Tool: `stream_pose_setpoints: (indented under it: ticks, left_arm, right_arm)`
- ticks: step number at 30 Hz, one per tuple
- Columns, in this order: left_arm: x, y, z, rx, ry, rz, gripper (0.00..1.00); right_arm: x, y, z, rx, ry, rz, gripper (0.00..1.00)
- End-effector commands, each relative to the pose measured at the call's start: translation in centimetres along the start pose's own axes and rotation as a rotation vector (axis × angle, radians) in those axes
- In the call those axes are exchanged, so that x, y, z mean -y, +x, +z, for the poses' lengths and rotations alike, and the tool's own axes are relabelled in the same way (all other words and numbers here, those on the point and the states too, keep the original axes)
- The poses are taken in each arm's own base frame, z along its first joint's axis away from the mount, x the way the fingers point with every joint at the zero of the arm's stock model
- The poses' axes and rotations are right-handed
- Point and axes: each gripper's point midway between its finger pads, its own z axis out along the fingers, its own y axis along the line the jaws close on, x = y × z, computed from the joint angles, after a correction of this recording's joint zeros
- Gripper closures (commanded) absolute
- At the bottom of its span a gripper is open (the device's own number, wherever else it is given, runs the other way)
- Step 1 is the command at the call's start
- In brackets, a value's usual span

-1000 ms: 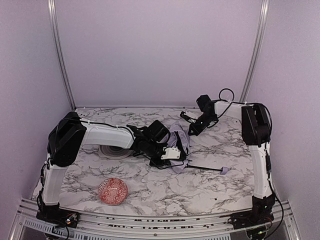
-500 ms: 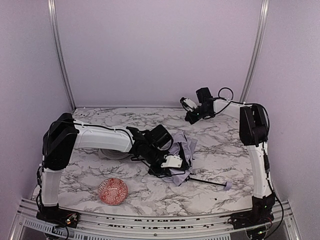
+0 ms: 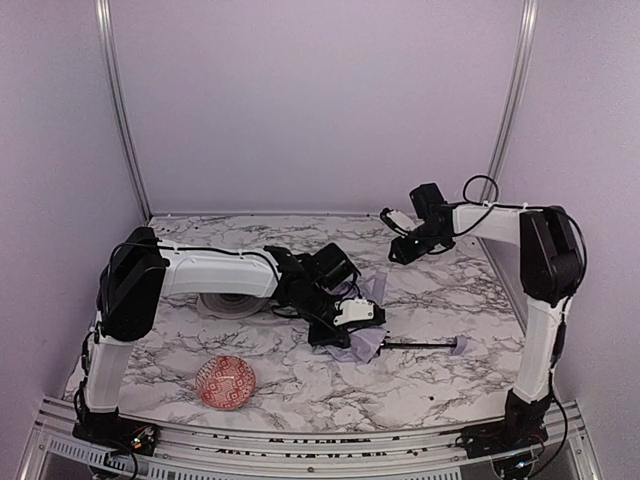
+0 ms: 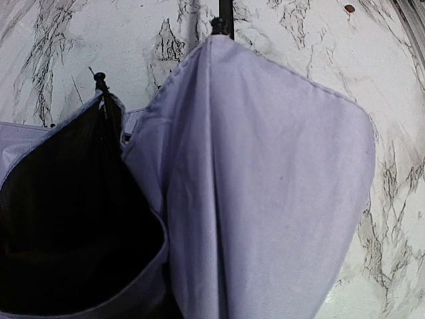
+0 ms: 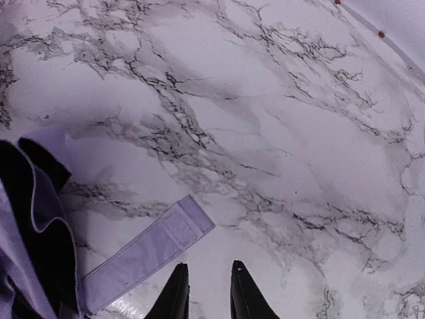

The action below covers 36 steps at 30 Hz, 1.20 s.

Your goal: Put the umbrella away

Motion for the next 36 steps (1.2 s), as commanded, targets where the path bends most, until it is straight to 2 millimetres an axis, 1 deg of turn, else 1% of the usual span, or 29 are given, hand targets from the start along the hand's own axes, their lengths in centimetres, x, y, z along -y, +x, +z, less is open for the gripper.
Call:
stream_pose_setpoints:
  ticks: [1,3,5,7,8,11,13,14,17,18,19,21,22,23,24,25,27,28,31,36]
  left_arm:
    - [1.8,1.3,0.3,-0.034,0.134,-0.216,1.00]
    - [1.6,1.6,0.3,-0.030,0.154,-0.272,1.00]
    - [1.2,2.2,0.4,-0.034,0.163,-0.330,1.00]
    - [1.1,2.5,0.4,-0.031,0.187,-0.370,1.00]
    - [1.2,2.7,0.5,-0.025,0.208,-0.391,1.00]
    - [1.2,3.2,0.4,-0.006,0.267,-0.461,1.00]
    - [1.2,3.7,0.8,-0.014,0.289,-0.502,1.00]
    - [1.3,3.9,0.9,-0.015,0.300,-0.516,1.00]
    - [1.9,4.0,1.0,-0.009,0.344,-0.545,1.00]
    - [2.1,4.0,1.0,-0.005,0.360,-0.553,1.00]
    - [2.4,4.0,1.0,-0.002,0.377,-0.560,1.00]
    - [2.8,4.2,1.0,-0.001,0.394,-0.565,1.00]
    - [2.8,4.3,1.0,-0.004,0.394,-0.566,1.00]
    - [2.9,4.4,1.0,-0.007,0.394,-0.568,1.00]
    - [3.0,4.5,1.0,-0.012,0.396,-0.571,1.00]
    - [3.1,4.6,1.1,-0.013,0.401,-0.573,1.00]
    - [3.4,4.7,1.0,-0.014,0.412,-0.574,1.00]
    - [3.5,4.7,0.9,-0.015,0.418,-0.577,1.00]
    - [3.9,4.9,0.8,-0.021,0.430,-0.582,1.00]
    - [4.7,5.4,0.5,-0.032,0.460,-0.575,1.00]
  right_arm:
    - [-4.1,-4.9,-7.7,0.304,-0.139,-0.050,0.76]
    - [-6.3,-5.3,-11.0,0.425,-0.218,-0.085,0.72]
    - [-8.6,-4.4,-13.2,0.512,-0.297,-0.115,0.69]
    - [-11.4,-3.2,-15.2,0.586,-0.352,-0.190,0.66]
    - [-12.8,-2.3,-15.8,0.607,-0.364,-0.243,0.65]
    - [-17.5,0.8,-16.4,0.658,-0.343,-0.529,0.58]
    - [-19.8,3.4,-15.9,0.665,-0.304,-0.707,0.52]
    - [-20.8,4.4,-15.7,0.673,-0.290,-0.785,0.51]
    - [-23.1,7.2,-14.7,0.683,-0.270,-0.947,0.49]
    - [-23.7,7.6,-14.5,0.688,-0.263,-0.985,0.48]
    - [-24.3,7.9,-14.3,0.697,-0.252,-1.017,0.47]
    - [-25.0,8.1,-13.9,0.712,-0.224,-1.073,0.41]
    - [-25.3,8.4,-13.4,0.704,-0.218,-1.105,0.39]
    - [-25.2,8.5,-12.6,0.685,-0.200,-1.125,0.37]
    - [-26.0,8.7,-12.0,0.673,-0.191,-1.158,0.33]
    - [-26.2,8.7,-11.3,0.659,-0.162,-1.184,0.30]
    - [-25.4,8.5,-9.8,0.622,-0.075,-1.216,0.27]
    - [-25.3,8.5,-9.4,0.616,-0.057,-1.234,0.25]
    - [-25.3,9.4,-7.8,0.555,-0.073,-1.282,0.24]
    - [-24.3,10.0,-5.4,0.468,-0.033,-1.289,0.28]
